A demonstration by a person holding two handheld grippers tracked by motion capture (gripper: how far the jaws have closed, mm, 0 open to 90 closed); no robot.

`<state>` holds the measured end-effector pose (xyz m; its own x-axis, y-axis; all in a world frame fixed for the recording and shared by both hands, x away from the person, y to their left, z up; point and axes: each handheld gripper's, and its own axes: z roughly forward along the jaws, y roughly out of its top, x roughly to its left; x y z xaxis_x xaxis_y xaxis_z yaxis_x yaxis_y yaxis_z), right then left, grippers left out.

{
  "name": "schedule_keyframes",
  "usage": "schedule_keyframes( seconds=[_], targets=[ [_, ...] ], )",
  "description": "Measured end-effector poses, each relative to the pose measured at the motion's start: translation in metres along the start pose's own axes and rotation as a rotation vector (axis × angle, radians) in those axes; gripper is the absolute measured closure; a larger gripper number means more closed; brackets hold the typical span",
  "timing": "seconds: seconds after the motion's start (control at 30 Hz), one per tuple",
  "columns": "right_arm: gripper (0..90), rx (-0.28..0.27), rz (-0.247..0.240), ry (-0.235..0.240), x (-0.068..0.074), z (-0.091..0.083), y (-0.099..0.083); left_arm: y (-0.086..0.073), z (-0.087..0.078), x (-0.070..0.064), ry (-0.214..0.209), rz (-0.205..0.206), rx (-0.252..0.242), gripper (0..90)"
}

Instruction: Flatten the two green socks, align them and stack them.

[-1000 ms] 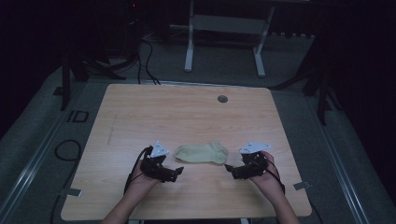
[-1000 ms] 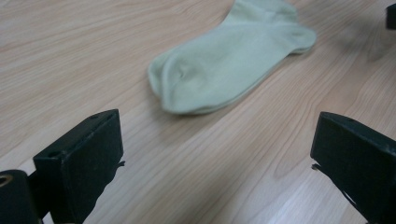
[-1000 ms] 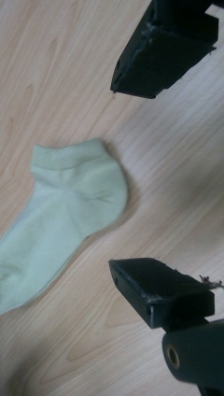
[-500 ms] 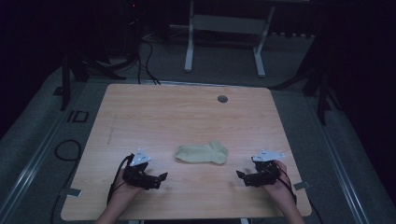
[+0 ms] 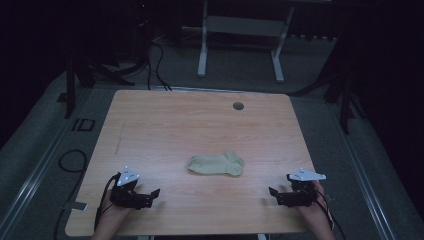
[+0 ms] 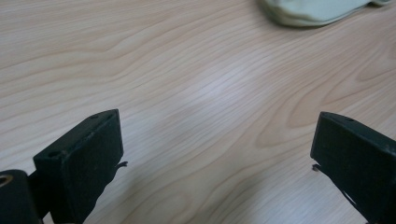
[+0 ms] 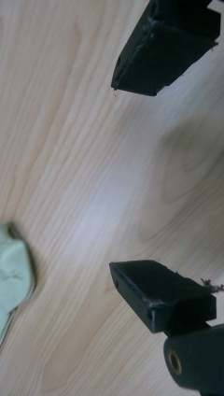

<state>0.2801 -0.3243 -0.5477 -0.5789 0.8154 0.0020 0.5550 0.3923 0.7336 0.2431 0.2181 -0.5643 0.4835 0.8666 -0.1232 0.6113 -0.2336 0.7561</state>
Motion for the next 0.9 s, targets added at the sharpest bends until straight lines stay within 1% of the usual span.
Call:
schedule_keyframes(
  seconds=[0.03, 0.07, 0.13, 0.17, 0.2, 0.27, 0.3, 0.33, 0.4, 0.43, 0.47, 0.5, 0.53, 0.6, 0.63, 0.7, 0.73, 0.77, 0.87, 0.9],
  targets=[
    [10.6, -0.003, 0.005, -0.013, -0.001, -0.002, -0.003, 0.0, 0.0, 0.0, 0.0, 0.0, 0.0, 2.6],
    [10.6, -0.008, 0.01, -0.024, -0.003, -0.003, -0.005, -0.003, -0.005, 0.005, 0.014, -0.014, -0.01, 2.6],
    [10.6, -0.016, 0.021, -0.046, -0.007, -0.006, -0.01, -0.006, -0.009, 0.009, 0.02, -0.023, -0.014, 2.6],
    [10.6, -0.016, 0.021, -0.046, -0.007, -0.006, -0.01, -0.006, -0.009, 0.009, 0.02, -0.023, -0.014, 2.6],
    [10.6, -0.02, 0.037, -0.058, -0.009, -0.008, -0.014, -0.009, -0.013, 0.012, 0.022, -0.037, -0.022, 2.6],
    [10.6, -0.022, 0.058, -0.064, -0.013, -0.01, -0.018, -0.012, -0.016, 0.014, 0.033, -0.042, -0.025, 2.6],
    [10.6, -0.022, 0.058, -0.064, -0.013, -0.01, -0.018, -0.012, -0.016, 0.014, 0.033, -0.042, -0.025, 2.6],
    [10.6, -0.021, 0.067, -0.075, -0.015, -0.011, -0.021, -0.012, -0.017, 0.015, 0.034, -0.046, -0.029, 2.6],
    [10.6, -0.029, 0.082, -0.083, -0.017, -0.013, -0.022, -0.016, -0.023, 0.018, 0.041, -0.064, -0.041, 2.6],
    [10.6, -0.029, 0.082, -0.083, -0.017, -0.013, -0.022, -0.016, -0.023, 0.018, 0.041, -0.064, -0.041, 2.6],
    [10.6, -0.035, 0.091, -0.094, -0.018, -0.014, -0.023, -0.017, -0.023, 0.019, 0.047, -0.067, -0.042, 2.6],
    [10.6, -0.057, 0.116, -0.11, -0.019, -0.016, -0.025, -0.019, -0.024, 0.02, 0.056, -0.067, -0.041, 2.6],
    [10.6, -0.065, 0.126, -0.121, -0.02, -0.017, -0.026, -0.021, -0.026, 0.021, 0.059, -0.074, -0.05, 2.6],
    [10.6, -0.089, 0.155, -0.147, -0.022, -0.018, -0.029, -0.022, -0.027, 0.021, 0.064, -0.074, -0.052, 2.6],
    [10.6, -0.101, 0.169, -0.159, -0.023, -0.019, -0.03, -0.023, -0.028, 0.021, 0.066, -0.077, -0.064, 2.6],
    [10.6, -0.126, 0.208, -0.172, -0.026, -0.021, -0.033, -0.023, -0.028, 0.021, 0.066, -0.075, -0.064, 2.6],
    [10.6, -0.126, 0.208, -0.172, -0.026, -0.021, -0.033, -0.024, -0.028, 0.022, 0.064, -0.074, -0.065, 2.6],
    [10.6, -0.148, 0.242, -0.186, -0.029, -0.024, -0.035, -0.025, -0.029, 0.025, 0.069, -0.09, -0.075, 2.6],
    [10.6, -0.166, 0.273, -0.205, -0.032, -0.025, -0.038, -0.026, -0.033, 0.03, 0.089, -0.137, -0.104, 2.7],
    [10.6, -0.173, 0.276, -0.214, -0.032, -0.025, -0.039, -0.026, -0.033, 0.03, 0.089, -0.137, -0.104, 2.6]
  ],
)
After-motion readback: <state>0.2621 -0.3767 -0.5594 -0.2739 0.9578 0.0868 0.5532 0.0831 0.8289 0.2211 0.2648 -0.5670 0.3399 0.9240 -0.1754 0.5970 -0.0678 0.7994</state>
